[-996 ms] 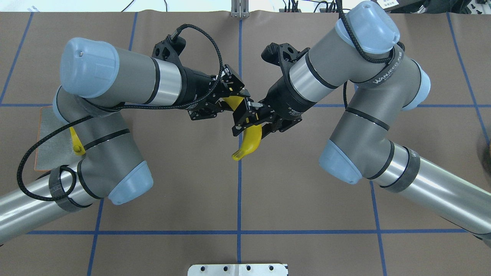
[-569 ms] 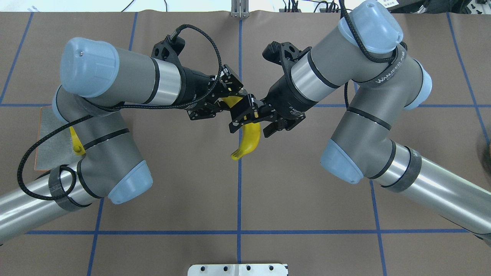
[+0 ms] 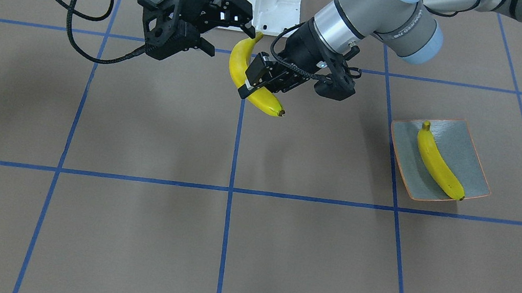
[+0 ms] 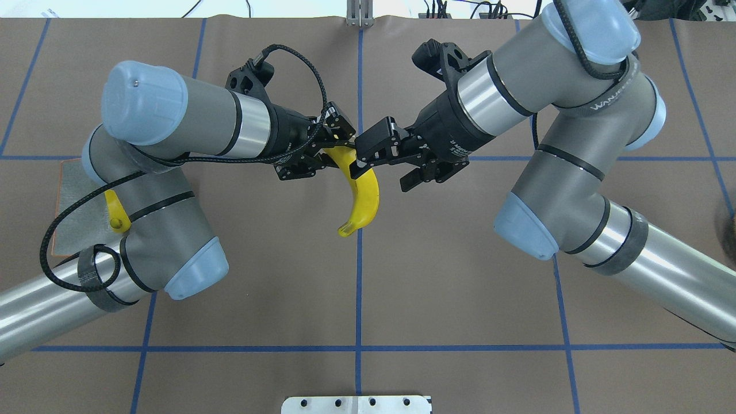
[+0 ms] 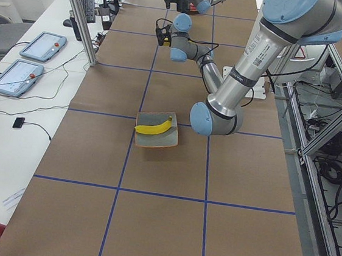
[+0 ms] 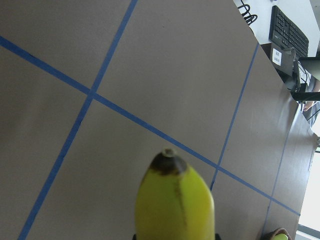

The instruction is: Transfer all bananas from basket to plate

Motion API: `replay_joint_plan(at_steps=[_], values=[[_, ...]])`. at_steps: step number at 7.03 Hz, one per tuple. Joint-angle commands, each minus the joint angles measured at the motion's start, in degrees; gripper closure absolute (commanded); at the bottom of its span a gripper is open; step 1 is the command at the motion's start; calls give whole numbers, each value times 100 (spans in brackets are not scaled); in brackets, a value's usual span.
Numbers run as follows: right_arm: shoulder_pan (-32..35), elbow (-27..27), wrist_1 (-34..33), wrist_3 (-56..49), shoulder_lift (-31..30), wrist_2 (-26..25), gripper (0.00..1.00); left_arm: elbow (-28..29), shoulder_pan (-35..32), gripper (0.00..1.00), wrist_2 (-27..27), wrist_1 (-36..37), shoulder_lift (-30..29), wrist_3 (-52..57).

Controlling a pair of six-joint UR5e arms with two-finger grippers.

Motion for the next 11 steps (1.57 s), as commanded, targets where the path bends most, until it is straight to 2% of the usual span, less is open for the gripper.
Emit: replay_joint_plan(at_steps=[1, 2, 3, 4, 5, 7, 8, 10, 11], values=[[380, 352, 33, -33, -524, 151, 0, -67, -245, 100, -325, 478, 294, 17], [547, 380, 33, -60, -702, 204, 0, -190, -786, 100, -1015, 630, 696, 104], [671, 346, 24, -69, -782, 204, 0, -296, -1227, 100, -1475, 657, 1066, 671], [733, 354, 24, -69, -948, 178, 0, -375, -1379, 100, -1558, 666, 1452, 1242], [769, 345, 24, -69, -958, 161, 0, -376, -1389, 100, -1550, 988, 1560, 1561], [769, 302, 24, -69, -985, 143, 0, -542, -1486, 100, -1349, 2662, 1553, 2542], [769, 284, 24, -69, -985, 99, 0, -569, -1469, 100, -965, 2992, 1744, 3166], [778, 231, 24, -78, -985, 47, 0, -499, -1451, 100, -838, 3153, 1939, 3575], [778, 222, 24, -78, -1002, 46, 0, -438, -1416, 100, -551, 3180, 2044, 3638]])
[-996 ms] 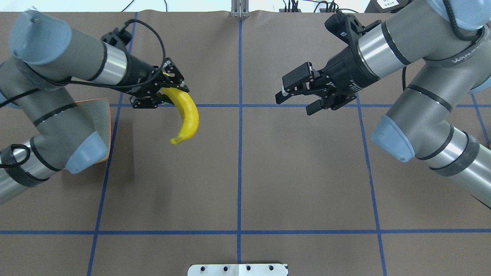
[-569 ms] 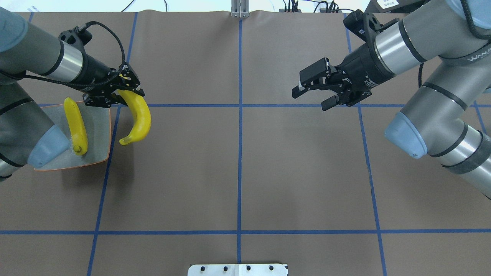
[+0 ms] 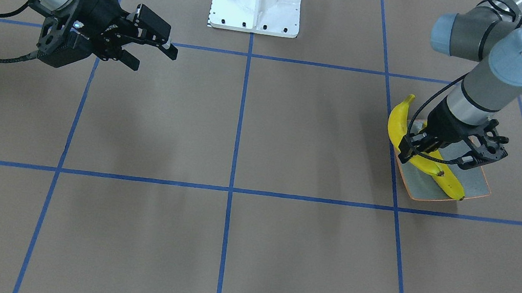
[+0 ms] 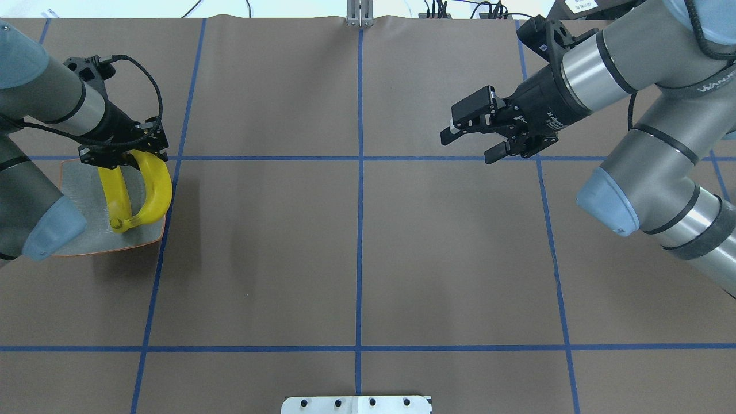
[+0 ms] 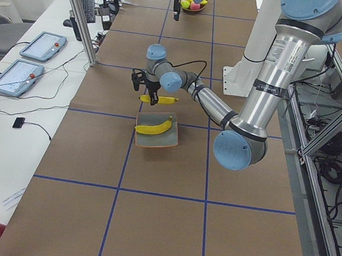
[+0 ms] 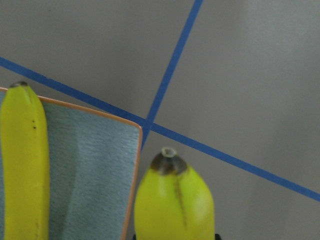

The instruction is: Transfer all bananas from basket to plate

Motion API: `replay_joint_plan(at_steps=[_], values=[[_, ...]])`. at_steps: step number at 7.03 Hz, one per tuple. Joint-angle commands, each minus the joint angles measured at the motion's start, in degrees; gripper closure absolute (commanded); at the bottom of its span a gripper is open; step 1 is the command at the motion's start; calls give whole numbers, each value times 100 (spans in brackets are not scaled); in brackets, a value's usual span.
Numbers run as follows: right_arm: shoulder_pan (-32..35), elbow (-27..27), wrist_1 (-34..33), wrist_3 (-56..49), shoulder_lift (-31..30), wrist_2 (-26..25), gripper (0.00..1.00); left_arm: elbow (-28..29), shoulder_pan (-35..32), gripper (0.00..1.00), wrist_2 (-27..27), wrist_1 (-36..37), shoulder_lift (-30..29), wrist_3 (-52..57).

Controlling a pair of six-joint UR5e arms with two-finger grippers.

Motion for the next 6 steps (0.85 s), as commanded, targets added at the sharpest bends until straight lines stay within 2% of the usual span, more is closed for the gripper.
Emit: replay_joint_plan(at_steps=[1, 3, 4, 5, 6], values=[[1, -6, 0, 6, -15, -17, 0, 224, 52, 100, 282, 69, 113, 162], [1, -6, 0, 6, -23, -26, 0, 366, 61, 100, 448, 69, 121, 285], [10, -6, 0, 6, -23, -18, 0, 393, 69, 75, 536, 52, 121, 285], [10, -6, 0, 6, -23, -26, 0, 384, 78, 1, 676, 26, 121, 285], [62, -6, -9, 6, -23, -9, 0, 376, 78, 0, 774, 17, 121, 285]])
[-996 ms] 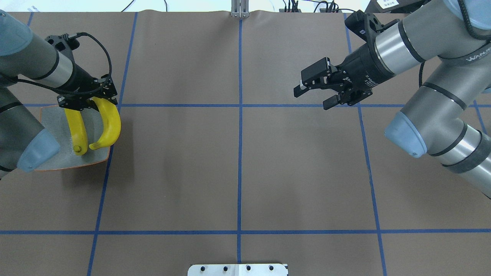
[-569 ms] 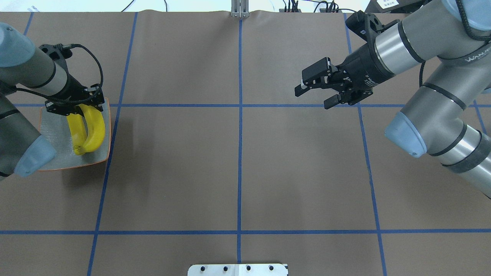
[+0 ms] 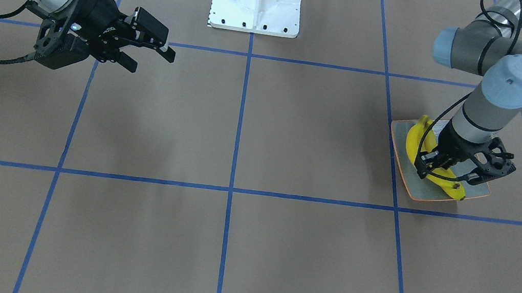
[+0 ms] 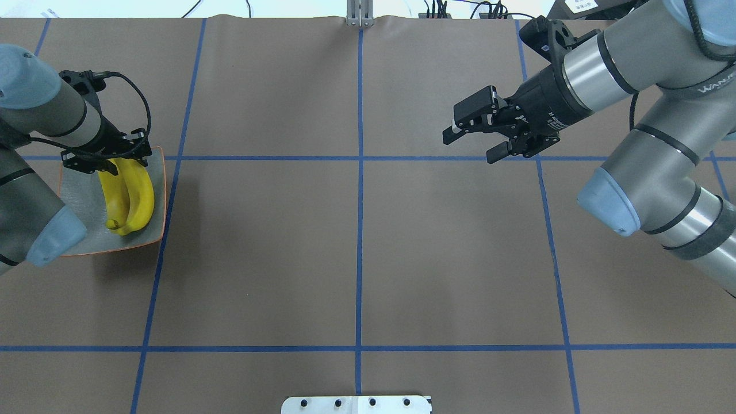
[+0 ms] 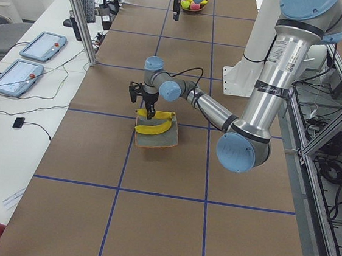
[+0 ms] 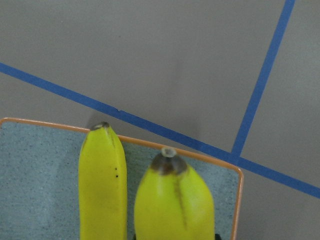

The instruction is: Transfer all bananas from basket to plate

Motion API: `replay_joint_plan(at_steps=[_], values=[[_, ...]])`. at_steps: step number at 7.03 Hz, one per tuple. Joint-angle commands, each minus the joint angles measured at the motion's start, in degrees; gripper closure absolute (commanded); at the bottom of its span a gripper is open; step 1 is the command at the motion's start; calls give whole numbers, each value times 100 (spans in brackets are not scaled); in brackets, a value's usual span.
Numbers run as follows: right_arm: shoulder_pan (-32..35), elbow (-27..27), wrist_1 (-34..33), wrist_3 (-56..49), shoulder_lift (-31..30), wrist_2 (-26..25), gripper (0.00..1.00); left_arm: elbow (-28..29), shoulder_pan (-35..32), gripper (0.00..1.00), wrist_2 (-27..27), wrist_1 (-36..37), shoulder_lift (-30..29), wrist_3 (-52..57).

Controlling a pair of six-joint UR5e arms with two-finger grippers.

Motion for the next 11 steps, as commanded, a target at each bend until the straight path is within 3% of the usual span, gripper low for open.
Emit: replay_joint_plan(at_steps=[1, 3, 7, 9, 11], values=[[178, 0, -24, -9, -18, 37, 0, -11, 5, 0, 138, -17, 18, 11], [756, -52, -77, -209, -393, 12, 0, -203, -74, 0, 112, 1, 70, 709], [1804, -360, -86, -3167, -2166, -111, 1, -661, -171, 0, 94, 27, 212, 925], [2050, -552, -104, -4457, -2827, -812, 1, -714, -171, 0, 94, 27, 212, 881], [2751, -834, -715, -6266, -3101, -1025, 1, -767, -162, 0, 94, 27, 220, 828]])
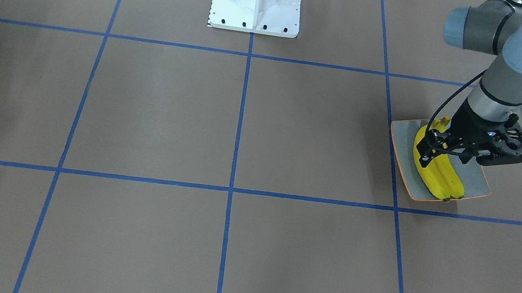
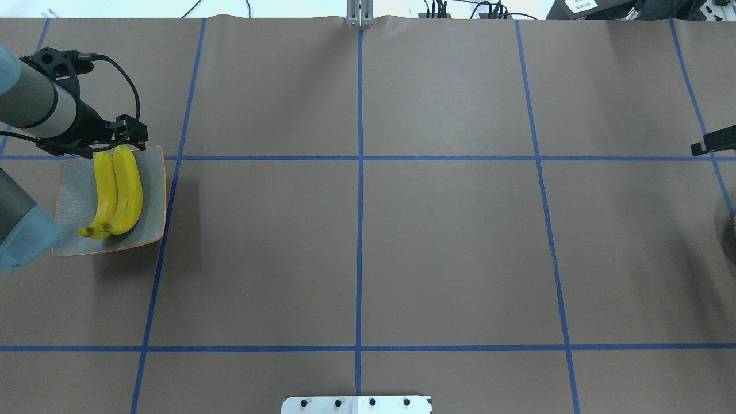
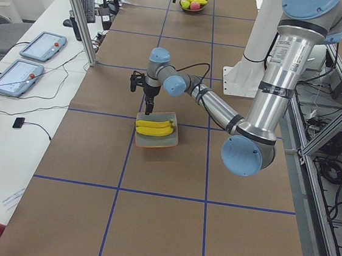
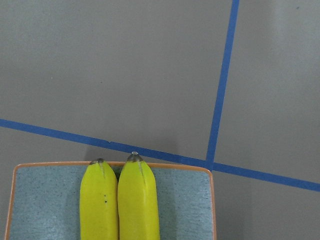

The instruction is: Transfer all bananas from basket to plate

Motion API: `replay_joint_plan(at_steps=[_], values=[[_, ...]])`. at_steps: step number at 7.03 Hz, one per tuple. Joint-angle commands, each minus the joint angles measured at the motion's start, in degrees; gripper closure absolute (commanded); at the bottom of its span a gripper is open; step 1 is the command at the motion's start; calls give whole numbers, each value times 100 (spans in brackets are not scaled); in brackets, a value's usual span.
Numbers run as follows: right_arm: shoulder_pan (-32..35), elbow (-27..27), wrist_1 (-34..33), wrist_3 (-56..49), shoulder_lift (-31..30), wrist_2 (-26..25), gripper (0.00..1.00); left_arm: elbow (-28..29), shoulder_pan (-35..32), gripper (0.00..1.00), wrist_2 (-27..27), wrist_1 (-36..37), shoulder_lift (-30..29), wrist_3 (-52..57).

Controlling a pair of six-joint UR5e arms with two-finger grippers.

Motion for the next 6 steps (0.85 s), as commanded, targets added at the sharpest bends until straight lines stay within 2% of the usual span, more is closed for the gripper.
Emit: replay_joint_plan(at_steps=[1, 2, 3, 4, 6], values=[[673, -167, -833, -1777, -337, -171, 1, -22, 25, 0, 0, 0, 10, -32], [815, -176, -1107, -2254, -443, -371, 1, -22, 43, 0, 9, 0, 10, -32], [808, -246, -1092, -2702, -549, -913, 1, -13, 52, 0, 9, 0, 10, -67], [808, -447, -1023, -2890, -532, -1127, 1, -13, 78, 0, 17, -9, -8, -224], [782, -493, -1031, -2935, -532, -1121, 1, -13, 131, 0, 26, -9, -8, -287]])
